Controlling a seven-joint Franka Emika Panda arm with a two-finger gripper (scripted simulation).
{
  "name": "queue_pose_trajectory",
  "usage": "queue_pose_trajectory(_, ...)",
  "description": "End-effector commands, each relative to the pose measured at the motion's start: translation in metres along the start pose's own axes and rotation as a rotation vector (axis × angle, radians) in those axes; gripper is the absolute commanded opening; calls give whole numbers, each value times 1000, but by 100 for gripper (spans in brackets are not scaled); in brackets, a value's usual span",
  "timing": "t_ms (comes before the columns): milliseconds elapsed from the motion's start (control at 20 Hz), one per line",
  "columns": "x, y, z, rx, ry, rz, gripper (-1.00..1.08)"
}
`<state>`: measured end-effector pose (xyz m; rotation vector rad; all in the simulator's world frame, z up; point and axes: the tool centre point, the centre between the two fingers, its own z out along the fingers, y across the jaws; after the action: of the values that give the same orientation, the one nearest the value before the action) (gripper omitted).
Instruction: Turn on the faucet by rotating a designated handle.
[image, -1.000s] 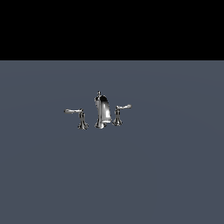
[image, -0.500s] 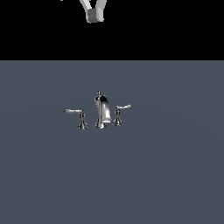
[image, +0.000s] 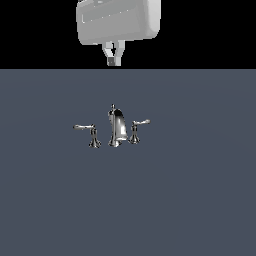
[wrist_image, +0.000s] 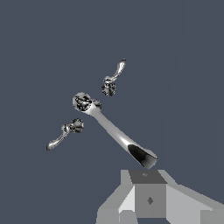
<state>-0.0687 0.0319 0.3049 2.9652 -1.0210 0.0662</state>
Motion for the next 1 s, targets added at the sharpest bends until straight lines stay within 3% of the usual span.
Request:
queue_pose_trajectory(0, 12, -7, 16, 0, -3, 50, -100)
queue_pose_trajectory(950, 116, -39, 141, -16, -21, 433, -100)
